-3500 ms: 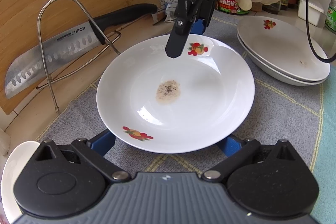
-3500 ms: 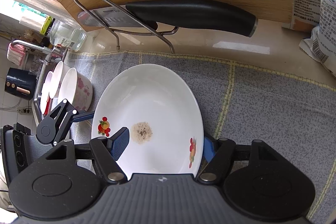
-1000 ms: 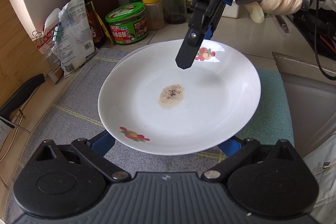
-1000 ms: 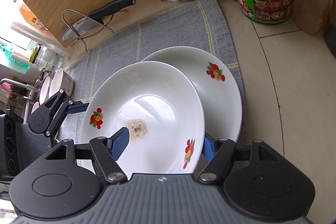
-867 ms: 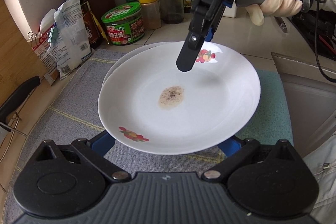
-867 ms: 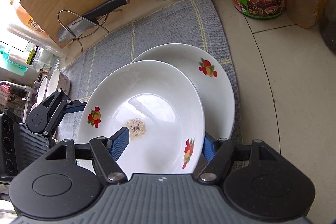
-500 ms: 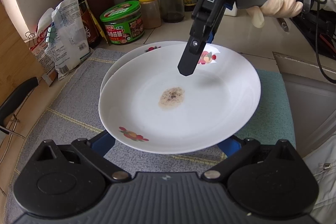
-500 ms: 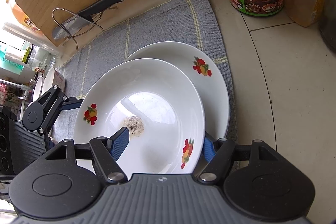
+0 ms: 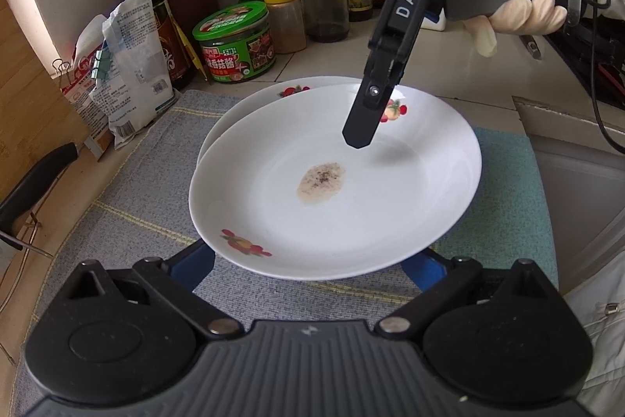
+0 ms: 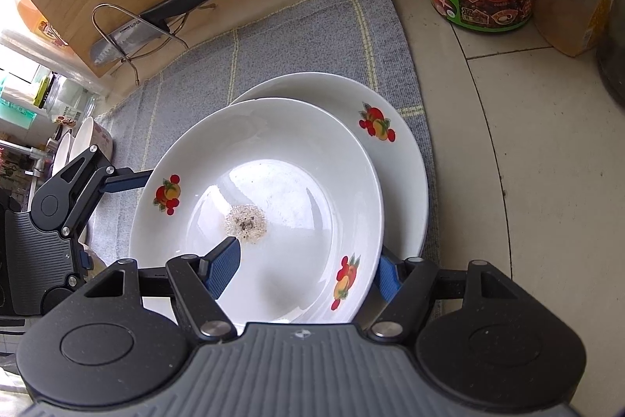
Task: Organize plates and bowls
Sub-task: 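Carry the stained plate with the right gripper over the plate stack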
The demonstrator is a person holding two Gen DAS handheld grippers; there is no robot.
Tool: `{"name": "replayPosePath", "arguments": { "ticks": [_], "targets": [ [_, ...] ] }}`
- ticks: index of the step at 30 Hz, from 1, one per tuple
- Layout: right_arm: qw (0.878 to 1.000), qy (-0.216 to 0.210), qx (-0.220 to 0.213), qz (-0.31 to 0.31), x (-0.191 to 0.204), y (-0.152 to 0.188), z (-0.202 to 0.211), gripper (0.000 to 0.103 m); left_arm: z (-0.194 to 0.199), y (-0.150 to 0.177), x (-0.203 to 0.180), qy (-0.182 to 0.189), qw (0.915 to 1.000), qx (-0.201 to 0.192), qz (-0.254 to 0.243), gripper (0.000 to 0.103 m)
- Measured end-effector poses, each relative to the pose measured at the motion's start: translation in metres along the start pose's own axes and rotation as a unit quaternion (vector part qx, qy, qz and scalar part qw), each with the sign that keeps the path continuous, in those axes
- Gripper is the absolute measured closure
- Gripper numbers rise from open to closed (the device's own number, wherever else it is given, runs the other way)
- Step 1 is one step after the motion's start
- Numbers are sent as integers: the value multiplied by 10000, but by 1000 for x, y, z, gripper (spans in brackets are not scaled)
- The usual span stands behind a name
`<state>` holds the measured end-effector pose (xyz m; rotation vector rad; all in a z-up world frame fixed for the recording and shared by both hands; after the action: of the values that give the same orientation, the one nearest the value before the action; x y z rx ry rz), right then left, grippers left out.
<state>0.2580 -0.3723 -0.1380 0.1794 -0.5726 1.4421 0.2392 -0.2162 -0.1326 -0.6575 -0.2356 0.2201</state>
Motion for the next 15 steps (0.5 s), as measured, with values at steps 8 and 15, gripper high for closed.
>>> {"name": "replayPosePath", "arguments": {
  "ticks": [8,15],
  "targets": [
    [10000,2,9,-18,0,1,0,27,2,1,0,-22,10000,-31,-44,3],
    [10000,1,12,-29,0,1,0,27,5,2,1,-62,9999,-61,-119,3]
  ]
}}
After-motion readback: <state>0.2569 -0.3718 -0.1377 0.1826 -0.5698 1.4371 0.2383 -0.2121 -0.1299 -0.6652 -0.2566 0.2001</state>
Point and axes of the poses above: each gripper's, at about its wrist camera, not at the fingertips, and z roughly against the way its jaws point, x to its left, y to its underside, the point moved 7 cm from there along -z, roughly the way its jaws point, and after that the axes turned 2 degrees about -z, right-handed, at the moved point
